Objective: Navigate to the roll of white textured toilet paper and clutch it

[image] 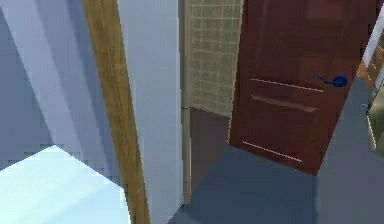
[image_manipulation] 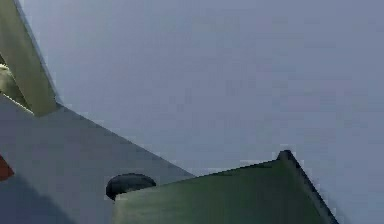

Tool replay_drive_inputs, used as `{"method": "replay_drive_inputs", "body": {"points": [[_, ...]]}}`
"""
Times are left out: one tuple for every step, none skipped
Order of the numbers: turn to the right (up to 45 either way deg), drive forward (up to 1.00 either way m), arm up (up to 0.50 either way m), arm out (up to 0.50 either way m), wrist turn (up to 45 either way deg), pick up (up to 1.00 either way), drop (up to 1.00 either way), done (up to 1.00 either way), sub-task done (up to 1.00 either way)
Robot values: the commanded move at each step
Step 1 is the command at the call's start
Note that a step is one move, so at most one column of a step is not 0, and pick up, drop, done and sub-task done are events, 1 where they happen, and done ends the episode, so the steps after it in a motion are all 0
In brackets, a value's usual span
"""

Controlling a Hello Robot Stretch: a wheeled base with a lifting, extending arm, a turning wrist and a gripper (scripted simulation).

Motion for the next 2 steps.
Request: {"method": "replay_drive_inputs", "body": {"points": [[21.0, 0.00, 0.00, 0.00, 0.0, 0.00, 0.00, 0.00, 0.00], [0.0, 0.90, 0.00, 0.00, 0.0, 0.00, 0.00, 0.00, 0.00]]}}
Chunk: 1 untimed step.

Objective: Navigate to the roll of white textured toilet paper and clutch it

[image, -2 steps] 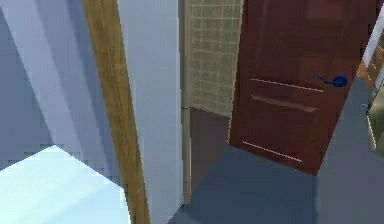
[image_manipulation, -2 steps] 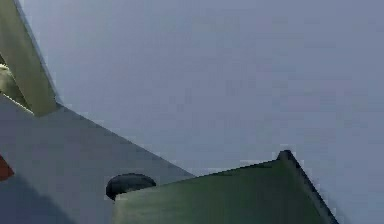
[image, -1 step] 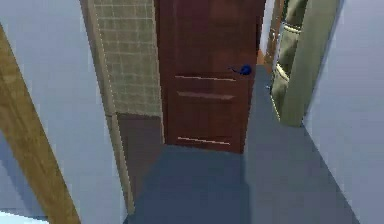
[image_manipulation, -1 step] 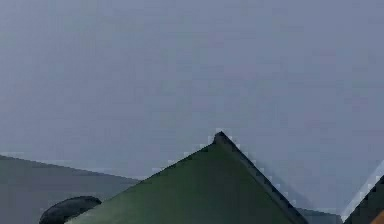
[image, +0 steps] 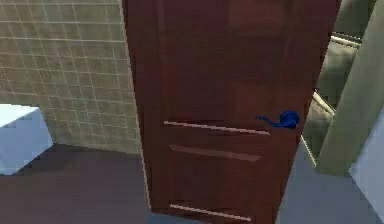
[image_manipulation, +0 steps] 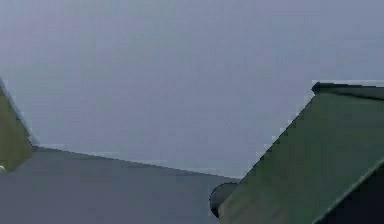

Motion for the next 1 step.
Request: {"method": "replay_drive_inputs", "body": {"points": [[45.0, 0.00, 0.00, 0.00, 0.0, 0.00, 0.00, 0.00, 0.00]]}}
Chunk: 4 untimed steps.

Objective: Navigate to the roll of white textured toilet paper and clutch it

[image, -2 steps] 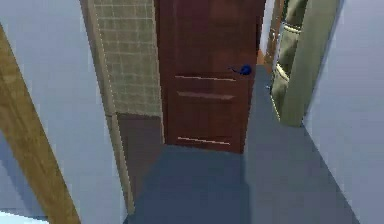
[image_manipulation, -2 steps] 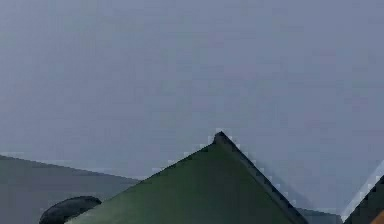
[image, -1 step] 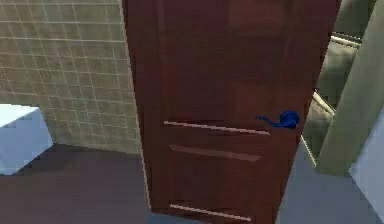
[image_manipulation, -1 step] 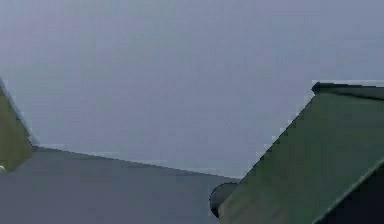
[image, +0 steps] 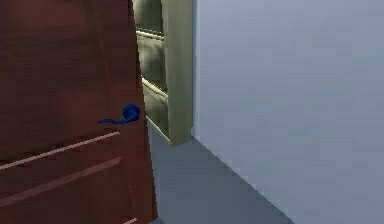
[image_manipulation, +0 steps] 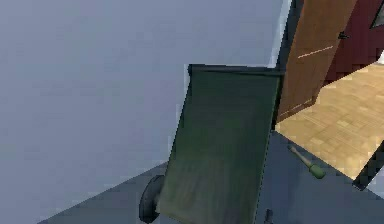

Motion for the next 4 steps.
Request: {"method": "replay_drive_inputs", "body": {"points": [[9.0, 0.00, 0.00, 0.00, 0.0, 0.00, 0.00, 0.00, 0.00], [0.0, 0.65, 0.00, 0.00, 0.0, 0.00, 0.00, 0.00, 0.00], [-18.0, 0.00, 0.00, 0.00, 0.0, 0.00, 0.00, 0.00, 0.00], [0.0, 0.80, 0.00, 0.00, 0.0, 0.00, 0.00, 0.00, 0.00]]}}
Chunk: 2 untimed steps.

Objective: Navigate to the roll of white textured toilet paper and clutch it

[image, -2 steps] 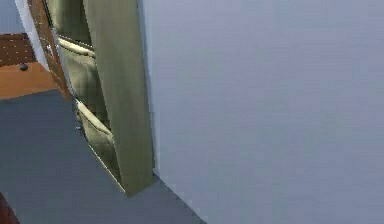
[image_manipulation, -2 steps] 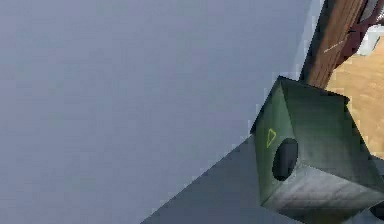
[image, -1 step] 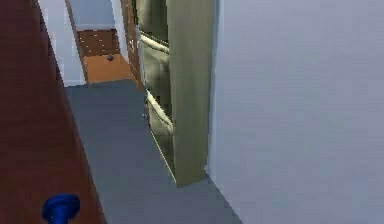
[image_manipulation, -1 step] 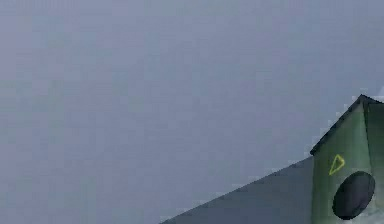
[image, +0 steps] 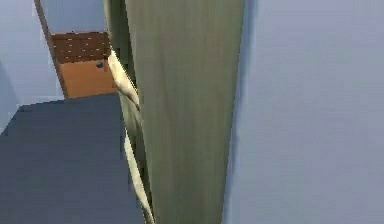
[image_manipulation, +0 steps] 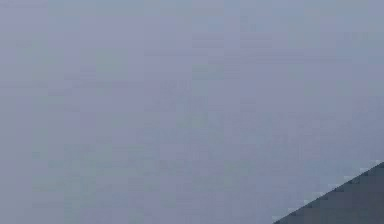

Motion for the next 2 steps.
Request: {"method": "replay_drive_inputs", "body": {"points": [[-45.0, 0.00, 0.00, 0.00, 0.0, 0.00, 0.00, 0.00, 0.00], [-18.0, 0.00, 0.00, 0.00, 0.0, 0.00, 0.00, 0.00, 0.00]]}}
